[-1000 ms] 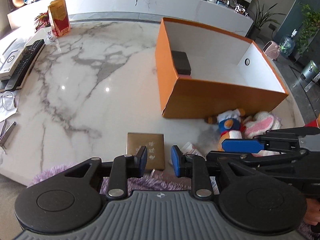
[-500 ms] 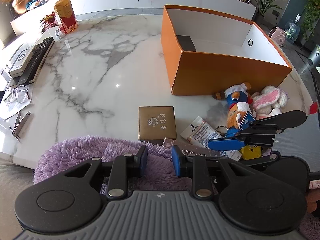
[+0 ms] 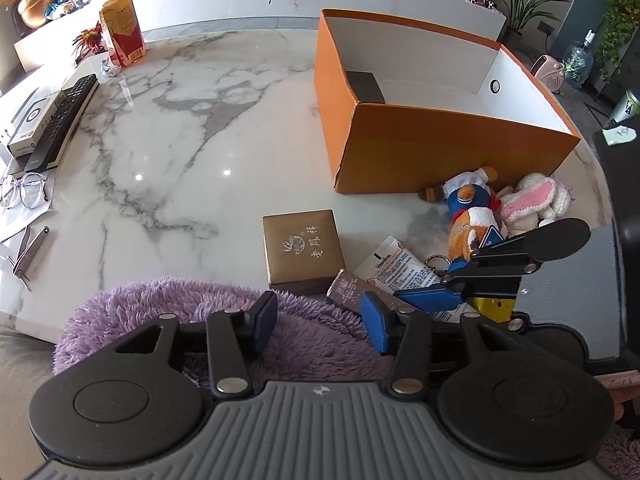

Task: Organize objects
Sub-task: 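Grasp the brown PHOTO CARD box with the right tool and lift it, then grasp the gold square box with the left tool while the right carries the photo card box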

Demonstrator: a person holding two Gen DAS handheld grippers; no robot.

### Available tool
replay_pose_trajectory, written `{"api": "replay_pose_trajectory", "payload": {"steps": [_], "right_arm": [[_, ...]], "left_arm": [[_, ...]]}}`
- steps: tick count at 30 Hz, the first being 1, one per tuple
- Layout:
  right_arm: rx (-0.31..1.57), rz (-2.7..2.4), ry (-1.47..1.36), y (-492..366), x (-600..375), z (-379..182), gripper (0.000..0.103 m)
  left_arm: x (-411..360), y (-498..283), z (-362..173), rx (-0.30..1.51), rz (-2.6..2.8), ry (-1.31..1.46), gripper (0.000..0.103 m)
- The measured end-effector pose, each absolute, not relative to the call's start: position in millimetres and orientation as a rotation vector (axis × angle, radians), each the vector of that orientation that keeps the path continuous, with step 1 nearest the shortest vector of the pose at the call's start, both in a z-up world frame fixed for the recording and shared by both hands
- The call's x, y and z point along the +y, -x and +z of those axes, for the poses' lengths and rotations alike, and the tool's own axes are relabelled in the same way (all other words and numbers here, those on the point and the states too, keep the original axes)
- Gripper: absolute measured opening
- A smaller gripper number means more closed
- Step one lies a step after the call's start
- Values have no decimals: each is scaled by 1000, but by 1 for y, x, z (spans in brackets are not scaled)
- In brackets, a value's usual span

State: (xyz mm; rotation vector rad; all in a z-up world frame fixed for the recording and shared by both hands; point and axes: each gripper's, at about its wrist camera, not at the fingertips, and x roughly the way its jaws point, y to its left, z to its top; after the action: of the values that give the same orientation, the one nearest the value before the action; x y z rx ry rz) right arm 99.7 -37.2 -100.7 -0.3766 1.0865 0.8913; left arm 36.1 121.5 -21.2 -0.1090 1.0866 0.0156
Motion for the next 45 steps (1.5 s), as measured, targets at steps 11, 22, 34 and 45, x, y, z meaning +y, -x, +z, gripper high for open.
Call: {"api": "replay_pose_trajectory", "payload": {"steps": [11, 22, 34, 45], "right_arm": [[1043, 728, 148, -120, -84, -64, 24], [1097, 604, 47, -158, -94, -82, 24], [1118, 615, 19, -169, -93, -94, 24], [1048, 676, -71, -161, -116, -47, 24]], "left_arm": [[131, -62, -29, 1078, 99, 147, 77], [125, -97, -59, 1142, 126, 154, 80], [126, -106, -75, 1198, 133, 164, 70], [121, -91, -19, 1042, 85, 192, 69]]}}
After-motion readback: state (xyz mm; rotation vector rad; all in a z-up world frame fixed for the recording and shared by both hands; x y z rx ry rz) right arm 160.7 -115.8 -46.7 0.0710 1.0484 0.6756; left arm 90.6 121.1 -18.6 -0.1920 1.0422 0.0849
